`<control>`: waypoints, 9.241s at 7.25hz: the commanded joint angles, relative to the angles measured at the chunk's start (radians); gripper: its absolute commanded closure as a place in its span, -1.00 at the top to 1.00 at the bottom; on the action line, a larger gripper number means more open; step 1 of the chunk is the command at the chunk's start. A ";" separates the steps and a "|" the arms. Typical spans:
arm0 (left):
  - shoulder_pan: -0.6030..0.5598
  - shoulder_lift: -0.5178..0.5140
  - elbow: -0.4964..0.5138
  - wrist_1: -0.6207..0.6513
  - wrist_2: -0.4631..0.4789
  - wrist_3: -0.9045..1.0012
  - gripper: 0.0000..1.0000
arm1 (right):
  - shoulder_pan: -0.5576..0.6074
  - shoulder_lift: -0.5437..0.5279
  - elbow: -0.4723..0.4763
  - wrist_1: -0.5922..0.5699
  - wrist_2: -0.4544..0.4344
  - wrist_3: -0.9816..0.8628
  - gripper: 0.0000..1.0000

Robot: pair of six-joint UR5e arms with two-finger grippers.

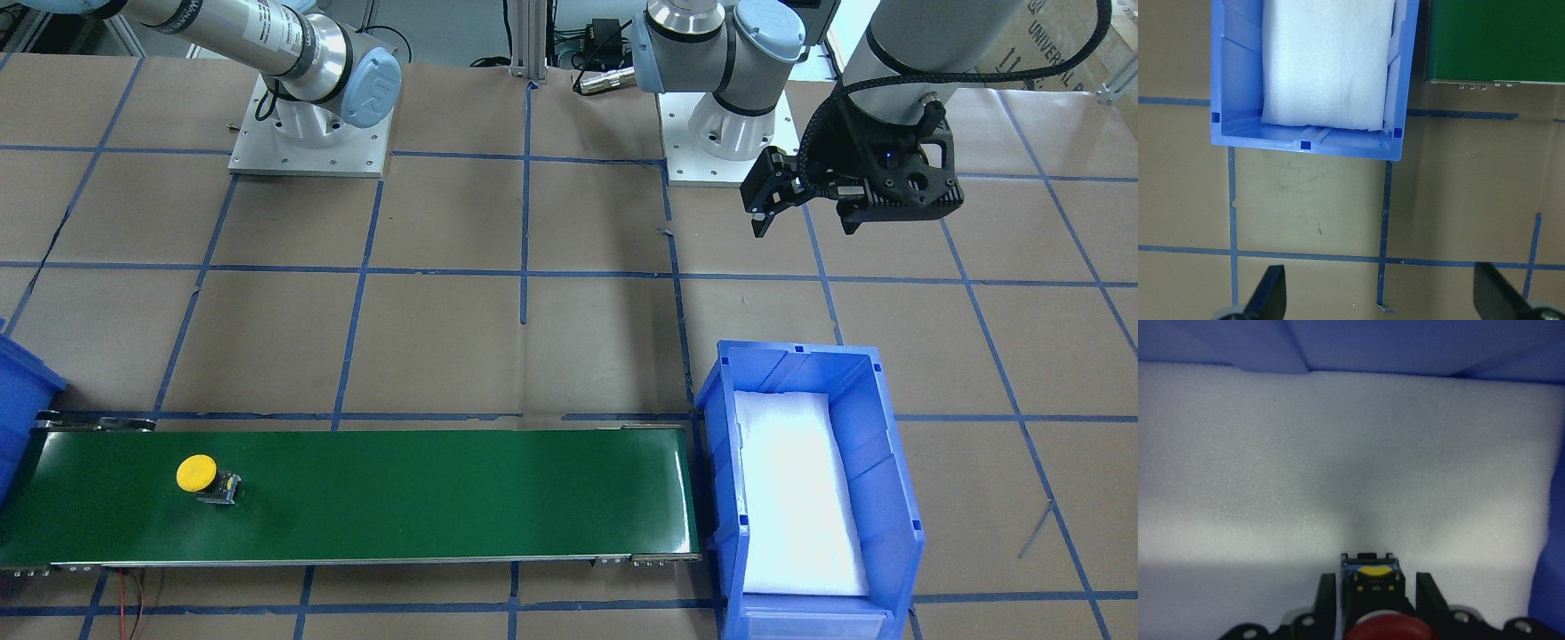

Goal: Transport two buttons from left to right

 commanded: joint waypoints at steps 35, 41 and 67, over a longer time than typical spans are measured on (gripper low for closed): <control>0.003 0.002 0.000 0.001 0.000 0.006 1.00 | 0.029 -0.247 0.118 0.165 0.052 -0.039 -0.85; 0.002 0.002 0.000 0.001 0.000 0.005 1.00 | 0.000 -0.124 0.182 -0.006 0.006 -0.101 -0.64; 0.003 0.005 0.005 -0.009 -0.006 0.009 1.00 | 0.632 -0.686 0.136 0.523 0.018 1.988 1.00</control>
